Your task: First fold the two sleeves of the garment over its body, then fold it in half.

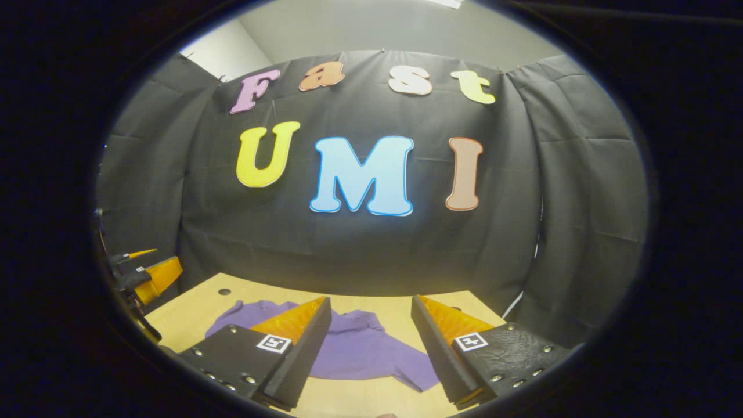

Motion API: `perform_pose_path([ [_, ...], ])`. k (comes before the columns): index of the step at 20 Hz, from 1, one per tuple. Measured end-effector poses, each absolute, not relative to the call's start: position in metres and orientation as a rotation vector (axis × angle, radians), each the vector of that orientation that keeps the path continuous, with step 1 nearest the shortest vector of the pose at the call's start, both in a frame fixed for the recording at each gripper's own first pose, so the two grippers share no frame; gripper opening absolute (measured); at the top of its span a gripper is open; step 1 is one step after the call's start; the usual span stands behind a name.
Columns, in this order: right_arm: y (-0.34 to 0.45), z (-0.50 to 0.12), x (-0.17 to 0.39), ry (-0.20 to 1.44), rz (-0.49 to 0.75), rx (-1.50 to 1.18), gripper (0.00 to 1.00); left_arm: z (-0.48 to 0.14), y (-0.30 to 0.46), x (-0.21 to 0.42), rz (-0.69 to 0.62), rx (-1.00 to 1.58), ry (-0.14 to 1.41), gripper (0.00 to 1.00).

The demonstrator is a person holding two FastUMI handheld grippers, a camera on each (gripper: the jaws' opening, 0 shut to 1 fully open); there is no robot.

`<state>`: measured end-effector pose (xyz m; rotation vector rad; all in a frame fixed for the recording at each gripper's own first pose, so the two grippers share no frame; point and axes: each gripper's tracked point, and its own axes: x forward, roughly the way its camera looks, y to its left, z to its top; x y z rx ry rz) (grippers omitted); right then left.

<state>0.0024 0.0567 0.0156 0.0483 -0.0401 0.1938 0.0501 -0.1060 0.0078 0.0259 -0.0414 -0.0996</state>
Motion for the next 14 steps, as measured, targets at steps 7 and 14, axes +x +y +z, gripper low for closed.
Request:
perform_pose_path([
  [7, 0.060, 0.010, -0.011, -0.035, 0.203, 0.020, 0.87, 0.011, -0.103, 0.045, -0.113, 0.009, -0.082, 0.91],
  [14, 0.070, -0.001, -0.014, -0.013, 0.220, 0.021, 0.87, 0.010, -0.102, 0.043, -0.112, 0.029, -0.093, 0.91],
])
